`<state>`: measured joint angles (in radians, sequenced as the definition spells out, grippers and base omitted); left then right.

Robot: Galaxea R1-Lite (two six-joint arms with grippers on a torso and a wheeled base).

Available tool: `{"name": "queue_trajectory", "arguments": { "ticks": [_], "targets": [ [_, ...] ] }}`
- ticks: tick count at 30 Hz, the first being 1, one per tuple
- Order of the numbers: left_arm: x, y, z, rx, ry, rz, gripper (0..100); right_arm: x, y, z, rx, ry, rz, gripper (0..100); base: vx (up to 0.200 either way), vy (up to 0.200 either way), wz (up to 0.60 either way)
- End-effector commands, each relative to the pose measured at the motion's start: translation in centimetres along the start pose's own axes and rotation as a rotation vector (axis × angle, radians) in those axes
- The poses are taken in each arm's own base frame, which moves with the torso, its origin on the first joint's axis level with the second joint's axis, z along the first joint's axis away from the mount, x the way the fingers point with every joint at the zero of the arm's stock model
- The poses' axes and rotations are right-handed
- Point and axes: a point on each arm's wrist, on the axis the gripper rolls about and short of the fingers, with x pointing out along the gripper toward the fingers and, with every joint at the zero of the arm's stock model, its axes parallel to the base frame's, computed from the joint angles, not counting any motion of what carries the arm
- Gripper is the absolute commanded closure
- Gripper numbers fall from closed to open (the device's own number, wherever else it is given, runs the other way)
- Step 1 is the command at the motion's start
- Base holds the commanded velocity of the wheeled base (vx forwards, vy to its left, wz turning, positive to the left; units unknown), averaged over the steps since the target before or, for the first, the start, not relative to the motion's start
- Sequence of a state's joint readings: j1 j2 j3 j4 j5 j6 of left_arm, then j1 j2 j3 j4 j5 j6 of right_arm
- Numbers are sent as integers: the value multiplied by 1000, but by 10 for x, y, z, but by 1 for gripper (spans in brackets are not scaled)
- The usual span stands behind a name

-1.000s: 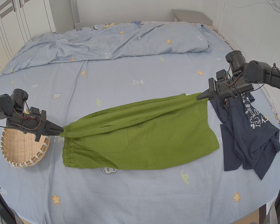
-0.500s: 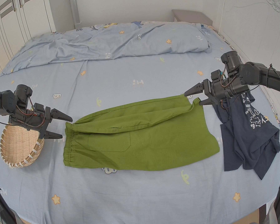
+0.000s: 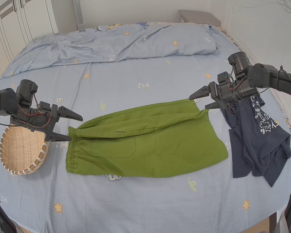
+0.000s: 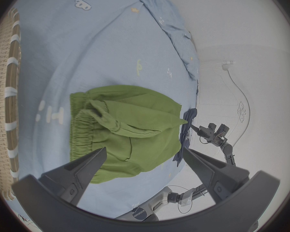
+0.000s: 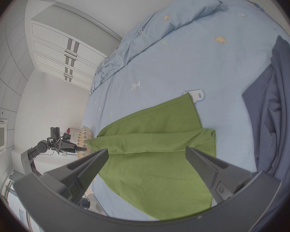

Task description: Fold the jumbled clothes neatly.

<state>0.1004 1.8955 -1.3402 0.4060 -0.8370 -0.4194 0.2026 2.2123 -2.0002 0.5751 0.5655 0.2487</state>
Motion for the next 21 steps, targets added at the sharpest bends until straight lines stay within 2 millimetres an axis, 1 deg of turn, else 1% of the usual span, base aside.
{"name": "queue_trajectory", "arguments": {
  "ticks": [1, 3, 4, 5, 6, 9, 10, 13, 14, 15, 17, 19, 20, 21],
  "targets": [
    [18, 3, 0, -5, 45, 0, 0, -8, 4, 2, -9, -18, 3, 0, 0, 0, 0],
    [29, 9, 3, -15, 64, 4, 0, -16, 9, 4, -18, -38, 6, 0, 0, 0, 0],
    [29, 9, 3, -15, 64, 4, 0, -16, 9, 4, -18, -38, 6, 0, 0, 0, 0],
    [34, 13, 5, -17, 70, 5, 0, -22, 12, 6, -23, -55, 9, 0, 0, 0, 0],
    [44, 18, 11, -15, 73, 6, 0, -31, 18, 8, -28, -78, 12, 0, 0, 0, 0],
    [52, 24, 20, -34, 64, 7, 0, -45, 25, 2, -13, -81, 13, 0, 0, 0, 0],
    [53, 24, 25, -45, 52, 11, 0, -51, 27, -2, -7, -79, 13, 0, 0, 0, 0],
    [52, 27, 41, -67, 12, 3, 0, -60, 26, -16, 2, -78, 7, 0, 0, 0, 0],
    [52, 27, 43, -68, 7, 1, 0, -60, 26, -17, 2, -78, 7, 0, 0, 0, 0],
    [50, 29, 54, -77, -26, -6, 0, -63, 23, -27, -1, -90, 6, 0, 0, 0, 0],
    [52, 33, 68, -92, -63, -18, 0, -68, 21, -42, -12, -117, 9, 0, 0, 0, 0],
    [53, 34, 73, -98, -79, -18, 0, -72, 18, -47, -17, -136, 9, 0, 0, 0, 0],
    [51, 36, 81, -105, -120, -7, 0, -75, 15, -54, -16, -169, 12, 0, 0, 0, 0],
    [51, 36, 82, -107, -121, -6, 0, -75, 14, -55, -17, -171, 13, 0, 0, 0, 0]
  ]
}}
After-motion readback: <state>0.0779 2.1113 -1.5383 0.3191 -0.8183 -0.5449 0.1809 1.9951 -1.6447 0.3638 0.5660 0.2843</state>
